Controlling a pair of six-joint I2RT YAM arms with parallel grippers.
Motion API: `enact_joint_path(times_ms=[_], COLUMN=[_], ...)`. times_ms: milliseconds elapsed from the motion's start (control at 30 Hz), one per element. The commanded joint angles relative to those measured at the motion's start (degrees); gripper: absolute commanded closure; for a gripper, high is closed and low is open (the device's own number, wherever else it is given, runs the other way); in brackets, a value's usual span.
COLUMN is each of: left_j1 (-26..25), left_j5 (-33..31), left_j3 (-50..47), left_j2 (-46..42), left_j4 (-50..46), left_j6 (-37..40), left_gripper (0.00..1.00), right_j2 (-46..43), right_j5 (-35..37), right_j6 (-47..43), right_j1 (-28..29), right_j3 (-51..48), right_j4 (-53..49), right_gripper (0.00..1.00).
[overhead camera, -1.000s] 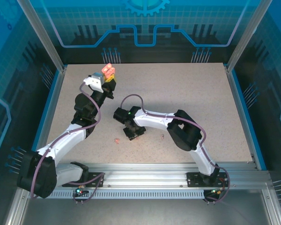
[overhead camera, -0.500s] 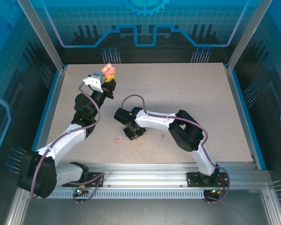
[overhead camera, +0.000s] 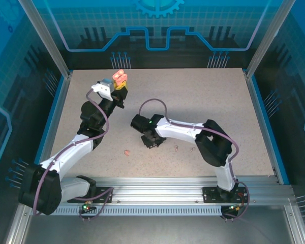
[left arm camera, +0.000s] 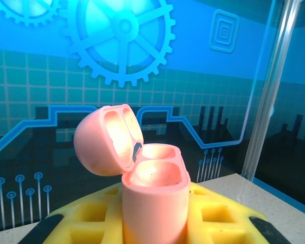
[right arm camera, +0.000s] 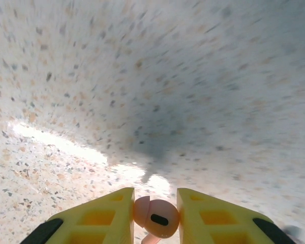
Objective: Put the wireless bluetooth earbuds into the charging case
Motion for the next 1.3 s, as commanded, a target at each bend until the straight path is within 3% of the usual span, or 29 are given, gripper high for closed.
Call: enact_joint_path(times_ms=[0, 333, 600, 867, 1267], left_j1=[-0.2, -1.4, -5.0, -6.3, -6.8], left_j5=[4.5, 12.1, 9.9, 7.8, 8.6], left_j3=[2.5, 3.9, 3.3, 3.2, 4.7], left_j2=[-2.0, -1.7, -1.2, -0.6, -0.2], left_j4=[1.5, 2.4, 3.0, 3.2, -0.7], left_j6=[-1.0, 0.6, 7.9, 10.1, 9.2], left_gripper=[1.00, 1.00, 1.00, 1.00, 1.00], right_j2=[-6.8, -21.4, -25.8, -29.7, -25.5], right_j5=[5.5, 8.9, 3.7, -4.6, -14.1], right_j6=[-1.4, -15.9, -26.5, -29.7, -27.3], right_j1=[-2.7, -10.3, -11.1, -11.1, -11.5], right_j3=[0.1, 6.9, 13.2, 13.2, 17.4], right_j4=[1.2, 10.6, 20.8, 28.5, 31.1], right_gripper=[0.74, 0.73, 0.73, 0.73, 0.73])
